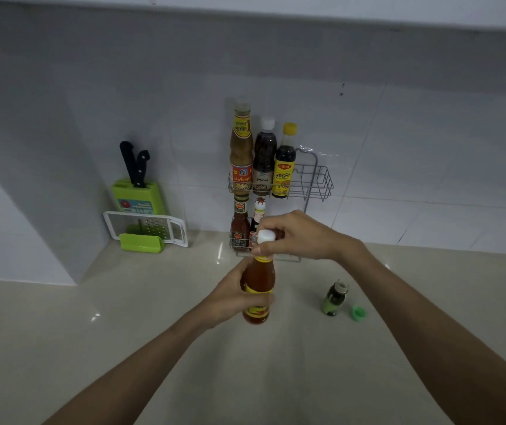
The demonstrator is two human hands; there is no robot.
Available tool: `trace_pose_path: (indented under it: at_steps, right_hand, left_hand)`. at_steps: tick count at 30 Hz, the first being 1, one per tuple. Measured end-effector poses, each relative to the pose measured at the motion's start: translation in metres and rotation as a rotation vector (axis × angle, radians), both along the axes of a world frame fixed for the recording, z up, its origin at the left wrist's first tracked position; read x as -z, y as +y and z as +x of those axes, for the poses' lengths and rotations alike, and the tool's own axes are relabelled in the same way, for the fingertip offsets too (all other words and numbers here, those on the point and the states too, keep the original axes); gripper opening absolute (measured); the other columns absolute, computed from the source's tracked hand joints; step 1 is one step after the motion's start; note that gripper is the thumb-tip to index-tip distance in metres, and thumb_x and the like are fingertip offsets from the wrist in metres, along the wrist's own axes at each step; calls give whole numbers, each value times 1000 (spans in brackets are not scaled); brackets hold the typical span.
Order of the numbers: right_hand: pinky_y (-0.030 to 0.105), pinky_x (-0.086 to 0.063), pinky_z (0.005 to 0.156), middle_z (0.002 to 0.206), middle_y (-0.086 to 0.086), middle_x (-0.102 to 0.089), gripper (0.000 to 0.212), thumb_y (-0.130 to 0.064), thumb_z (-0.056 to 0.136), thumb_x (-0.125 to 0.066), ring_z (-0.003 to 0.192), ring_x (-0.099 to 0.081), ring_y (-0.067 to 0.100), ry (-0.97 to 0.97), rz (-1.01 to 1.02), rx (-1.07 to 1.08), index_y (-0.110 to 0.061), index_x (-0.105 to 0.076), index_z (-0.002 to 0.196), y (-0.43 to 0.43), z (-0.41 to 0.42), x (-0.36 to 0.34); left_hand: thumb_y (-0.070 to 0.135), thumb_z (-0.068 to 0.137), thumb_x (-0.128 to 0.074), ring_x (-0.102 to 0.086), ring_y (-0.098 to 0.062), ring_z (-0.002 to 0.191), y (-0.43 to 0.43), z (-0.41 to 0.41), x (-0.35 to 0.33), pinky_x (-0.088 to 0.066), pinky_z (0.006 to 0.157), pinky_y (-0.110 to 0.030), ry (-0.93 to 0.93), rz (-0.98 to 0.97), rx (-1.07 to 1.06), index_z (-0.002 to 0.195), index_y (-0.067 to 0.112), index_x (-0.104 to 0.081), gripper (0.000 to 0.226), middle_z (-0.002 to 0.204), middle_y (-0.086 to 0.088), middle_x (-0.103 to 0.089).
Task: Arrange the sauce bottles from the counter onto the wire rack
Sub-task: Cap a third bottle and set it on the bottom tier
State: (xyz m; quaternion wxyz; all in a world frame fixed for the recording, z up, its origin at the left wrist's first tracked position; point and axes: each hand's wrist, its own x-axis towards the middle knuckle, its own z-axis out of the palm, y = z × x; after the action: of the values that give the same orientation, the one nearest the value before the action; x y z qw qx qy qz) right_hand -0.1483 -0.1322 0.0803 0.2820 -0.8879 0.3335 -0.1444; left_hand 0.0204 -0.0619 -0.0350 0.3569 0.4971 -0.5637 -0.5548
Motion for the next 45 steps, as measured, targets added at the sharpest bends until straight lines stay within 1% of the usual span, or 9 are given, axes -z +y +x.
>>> trace_pose_path:
  at_steps: [2, 7, 11, 16, 22, 26, 32, 35, 45]
  right_hand:
    - [18, -42, 61, 75, -6, -62, 23, -39, 82, -72, 69, -56, 2, -37, 22, 30, -17, -64, 85, -5, -4, -4]
    - [36, -55, 67, 90, 6, -68, 31, -44, 77, -76, 79, -64, 21, -209, 164, 169, -22, -66, 97, -11, -9, 28]
    - [25, -57, 80, 109, -11, -67, 39, -34, 79, -77, 95, -65, 4, -238, 289, 195, -26, -63, 115, -8, -16, 68]
    - [39, -60, 82, 110, -4, -67, 40, -20, 82, -76, 95, -70, 21, -357, 419, 265, -23, -59, 118, -28, -19, 89]
    - [28, -56, 84, 97, -19, -65, 34, -22, 82, -75, 92, -65, 3, -406, 227, 522, -31, -57, 109, -67, -19, 100]
    - [34, -53, 78, 100, -4, -62, 33, -28, 82, -73, 93, -61, 15, -379, -7, 713, -18, -54, 107, -90, -13, 122]
    - [33, -48, 75, 102, -4, -61, 31, -28, 84, -70, 91, -55, 15, -404, -29, 772, -23, -55, 110, -109, 1, 154]
    - [31, -50, 69, 93, -2, -64, 23, -24, 85, -69, 86, -60, 16, -366, 5, 752, -24, -50, 98, -122, 6, 159]
    - [42, -55, 78, 107, 11, -70, 41, -29, 84, -70, 98, -66, 31, -167, 43, 713, -11, -51, 115, -163, 11, 161]
  left_hand:
    - [25, 66, -85, -68, -26, 105, -2, 4, 8, -54, 96, -46, -58, 13, 15, 118, 22, -60, 58, 114, -7, -71]
    - [27, 60, -88, -70, -28, 100, -14, 3, 19, -56, 93, -46, -58, 19, -37, 109, 20, -67, 54, 105, -7, -74]
    - [24, 63, -87, -71, -22, 97, -24, -2, 27, -57, 92, -43, -57, 27, -68, 111, 20, -66, 53, 101, -3, -75]
    - [28, 62, -86, -69, -14, 100, -55, -5, 36, -58, 90, -42, -127, 55, -56, 120, 26, -60, 63, 107, 3, -72]
    - [25, 74, -78, -35, -14, 140, -110, 9, 38, -31, 110, -27, -265, 62, -78, 150, 24, -30, 90, 148, 7, -40]
    - [8, 84, -69, -44, -14, 130, -141, 8, 36, -33, 100, -21, -273, 27, -188, 152, 20, -26, 82, 142, 5, -45]
    - [6, 86, -68, -51, -7, 115, -160, -4, 40, -38, 85, -7, -208, -58, -236, 148, 20, -32, 73, 128, 9, -50]
    - [6, 86, -68, -50, -7, 116, -164, -4, 46, -39, 90, -15, -212, -54, -244, 148, 21, -31, 73, 128, 11, -49]
    - [6, 85, -67, -53, -7, 118, -175, -6, 55, -39, 98, -20, -236, -57, -170, 149, 24, -31, 75, 130, 9, -53]
